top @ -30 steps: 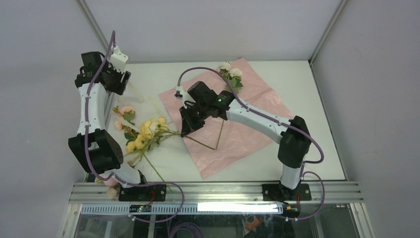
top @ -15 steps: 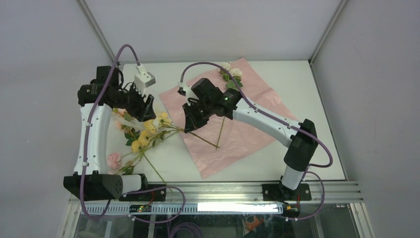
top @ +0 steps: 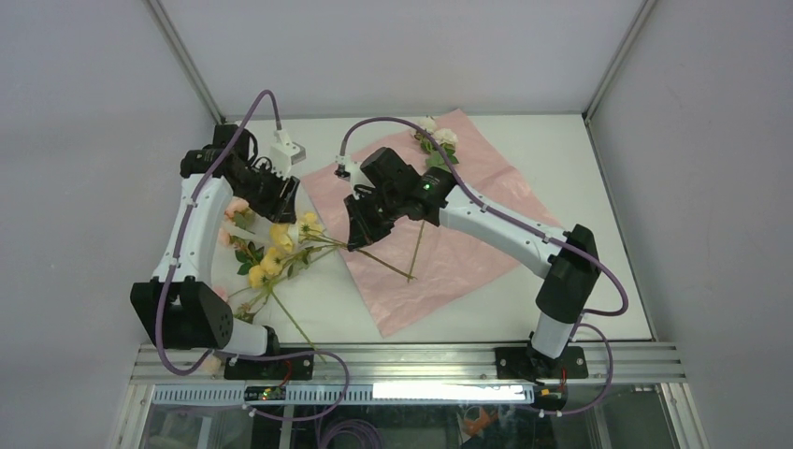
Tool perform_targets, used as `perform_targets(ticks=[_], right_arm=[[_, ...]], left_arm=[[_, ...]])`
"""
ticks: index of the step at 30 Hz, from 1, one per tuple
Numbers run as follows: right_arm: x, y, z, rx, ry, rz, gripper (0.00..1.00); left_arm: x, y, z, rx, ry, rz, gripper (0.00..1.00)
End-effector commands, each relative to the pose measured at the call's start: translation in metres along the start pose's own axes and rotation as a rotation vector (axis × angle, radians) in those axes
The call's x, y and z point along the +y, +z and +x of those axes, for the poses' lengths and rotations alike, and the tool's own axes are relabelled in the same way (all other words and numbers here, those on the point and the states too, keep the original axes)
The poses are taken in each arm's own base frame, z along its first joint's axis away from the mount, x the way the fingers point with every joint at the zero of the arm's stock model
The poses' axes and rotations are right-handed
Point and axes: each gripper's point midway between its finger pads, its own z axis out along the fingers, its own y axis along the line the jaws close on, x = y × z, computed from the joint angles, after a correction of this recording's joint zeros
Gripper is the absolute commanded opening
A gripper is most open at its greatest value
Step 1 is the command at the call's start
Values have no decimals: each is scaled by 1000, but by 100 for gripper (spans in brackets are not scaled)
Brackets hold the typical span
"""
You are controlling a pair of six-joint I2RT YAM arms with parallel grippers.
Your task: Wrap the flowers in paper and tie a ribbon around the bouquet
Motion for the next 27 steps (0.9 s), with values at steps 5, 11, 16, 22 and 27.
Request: perform_targets(ticks=[5,11,16,22,27], right_arm=[[12,-9,-17,-80,-54,-23,0],[11,-5,-17,-72,-52,-24,0],[10,-5,-17,-68,-57,-19,0],[1,-3,-11,-52,-41,8,0],[-14,3,1,-20,-9,43,0]], left_arm=[[12,11,-10,-21,8,-32,44],[-5,24,-5,17,32,17,44],[-10,29,-4,29,21,35,21],[-1,0,-31,-42,43,-59,0],[25,-57,-66,-146,55,-251,0]])
